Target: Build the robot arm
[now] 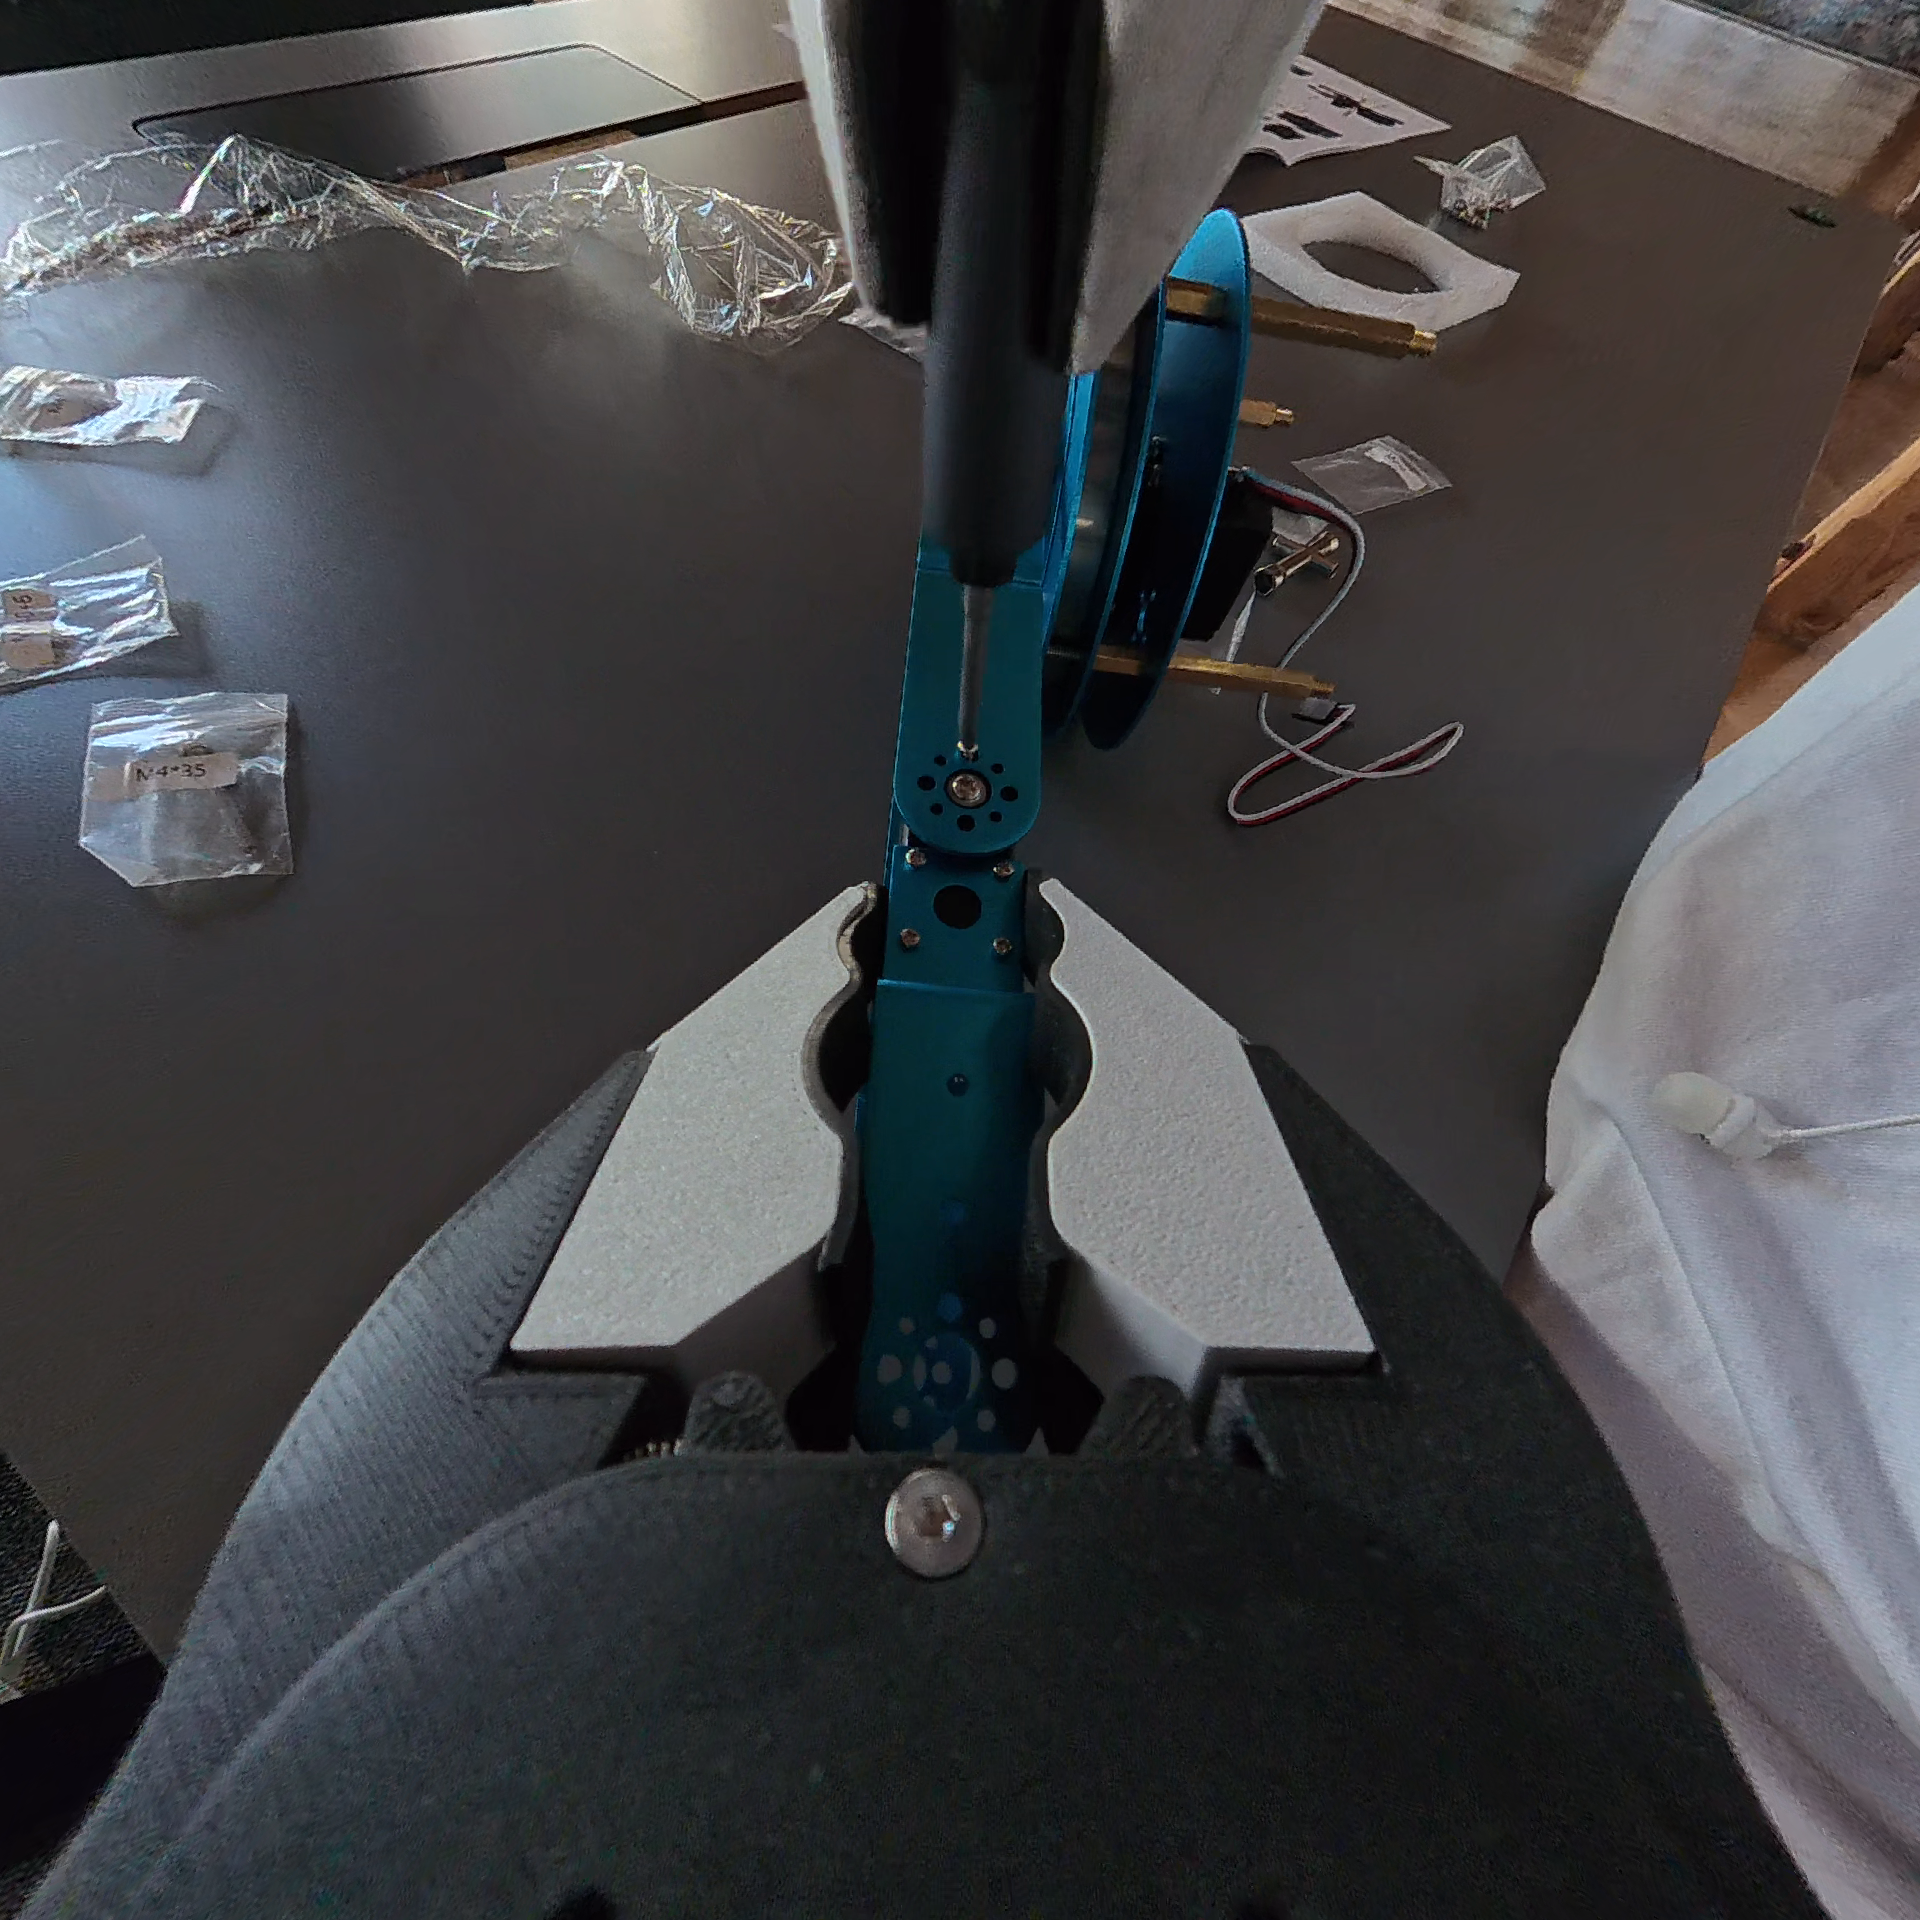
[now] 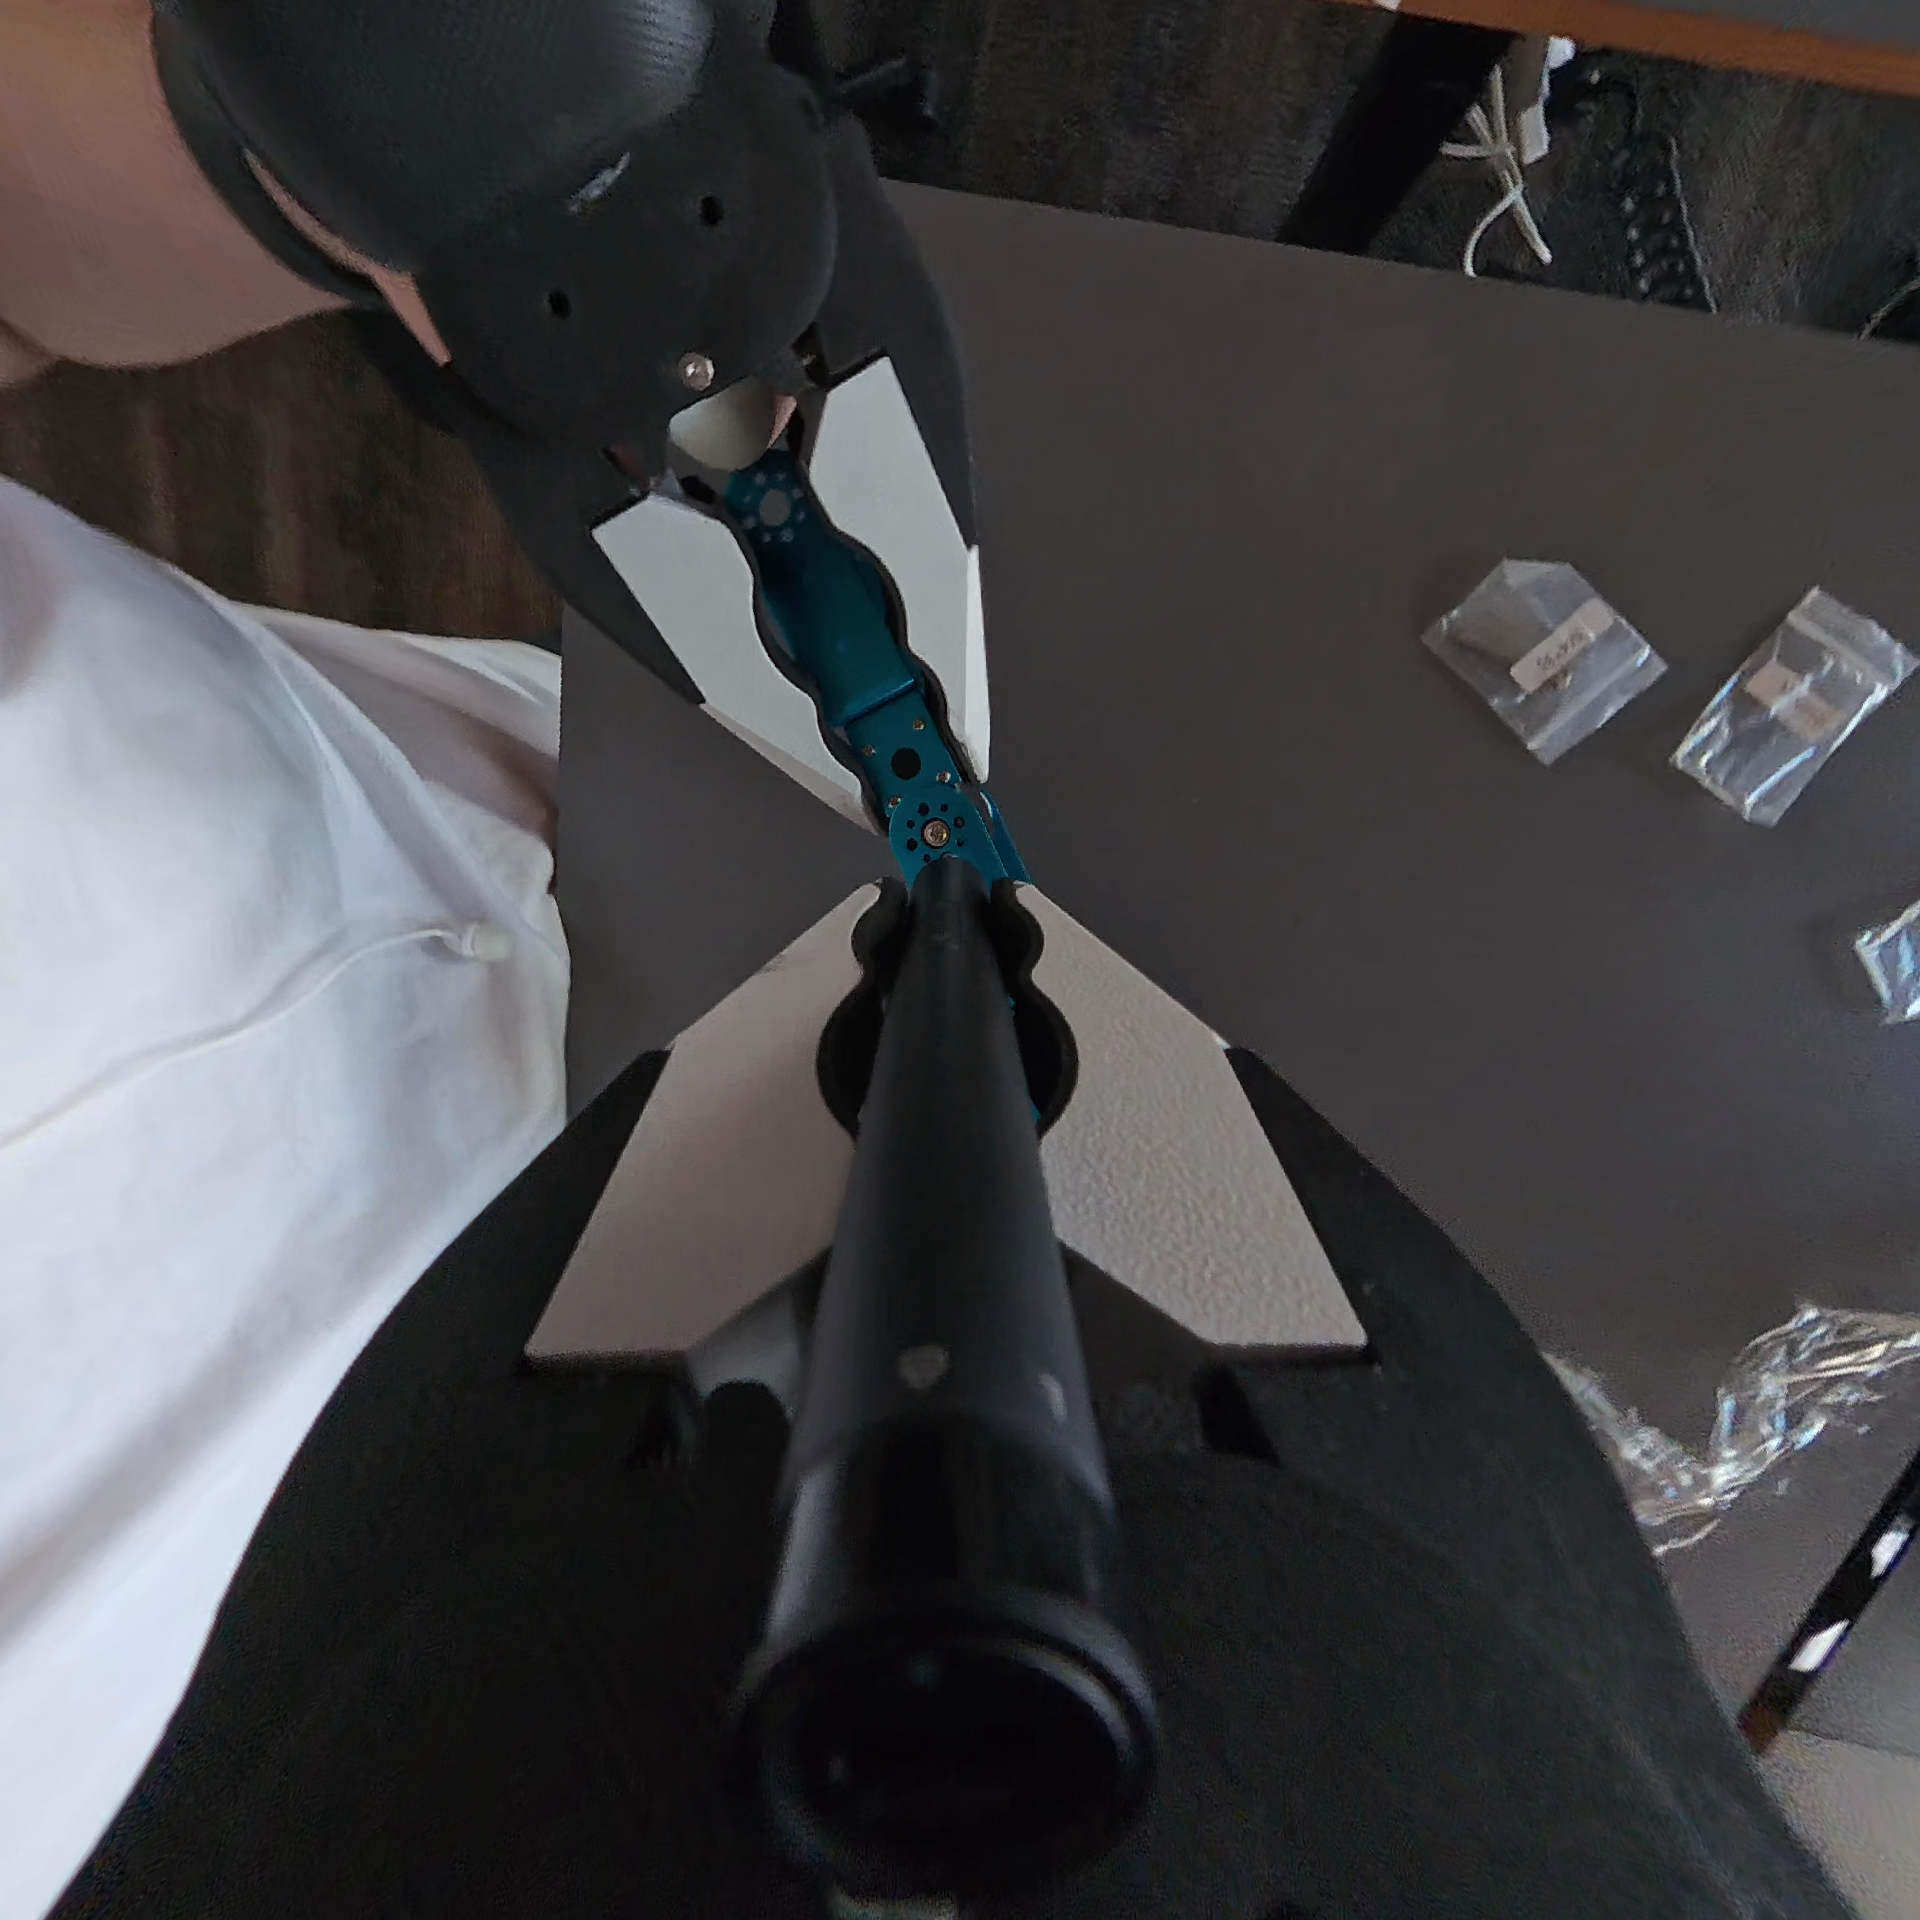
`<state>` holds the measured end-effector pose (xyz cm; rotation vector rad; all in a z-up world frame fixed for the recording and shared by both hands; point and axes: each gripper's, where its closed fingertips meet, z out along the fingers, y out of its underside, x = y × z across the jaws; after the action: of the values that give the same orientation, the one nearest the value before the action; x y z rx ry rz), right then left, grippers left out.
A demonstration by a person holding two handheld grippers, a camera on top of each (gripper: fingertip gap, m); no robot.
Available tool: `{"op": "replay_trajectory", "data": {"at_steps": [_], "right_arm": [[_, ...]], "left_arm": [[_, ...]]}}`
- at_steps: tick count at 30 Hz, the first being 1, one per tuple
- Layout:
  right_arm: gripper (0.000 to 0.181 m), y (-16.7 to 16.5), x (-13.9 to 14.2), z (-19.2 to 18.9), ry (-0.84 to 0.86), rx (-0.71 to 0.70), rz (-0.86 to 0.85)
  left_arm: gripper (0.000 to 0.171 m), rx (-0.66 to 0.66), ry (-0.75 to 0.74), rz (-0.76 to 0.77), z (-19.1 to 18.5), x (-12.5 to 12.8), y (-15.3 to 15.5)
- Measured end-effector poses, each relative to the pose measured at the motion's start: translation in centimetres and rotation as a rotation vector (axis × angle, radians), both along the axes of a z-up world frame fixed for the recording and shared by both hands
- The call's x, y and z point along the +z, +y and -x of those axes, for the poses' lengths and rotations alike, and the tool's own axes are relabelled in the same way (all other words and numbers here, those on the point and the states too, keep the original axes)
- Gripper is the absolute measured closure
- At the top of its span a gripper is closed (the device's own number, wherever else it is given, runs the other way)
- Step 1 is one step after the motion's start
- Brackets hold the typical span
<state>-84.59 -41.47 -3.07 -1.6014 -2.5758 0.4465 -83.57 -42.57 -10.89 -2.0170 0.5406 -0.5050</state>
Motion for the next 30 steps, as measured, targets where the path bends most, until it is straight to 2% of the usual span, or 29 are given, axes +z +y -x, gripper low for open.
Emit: {"op": "replay_trajectory", "data": {"at_steps": [6,12,18,23,30], "right_arm": [[0.162,0.1,0.0,-0.2,0.032,-0.158,0.017],[0.162,0.4,0.0,-0.3,0.078,-0.374,0.048],[0.162,0.2,0.0,-0.3,0.115,-0.531,-0.037],[0.162,-0.2,0.0,0.3,0.129,-0.613,-0.119],[0.162,-0.6,-0.1,0.5,0.163,-0.649,-0.168]], "left_arm": [[0.147,0.002,-0.003,0.005,-0.1,0.0,-0.1],[0.146,0.007,0.004,0.002,-0.1,0.0,-0.1],[0.146,0.027,0.004,0.011,-0.1,-0.2,-0.2],[0.146,0.028,0.002,0.011,-0.1,-0.2,-0.2],[0.147,0.026,-0.015,0.018,0.0,-0.3,-0.2]]}}
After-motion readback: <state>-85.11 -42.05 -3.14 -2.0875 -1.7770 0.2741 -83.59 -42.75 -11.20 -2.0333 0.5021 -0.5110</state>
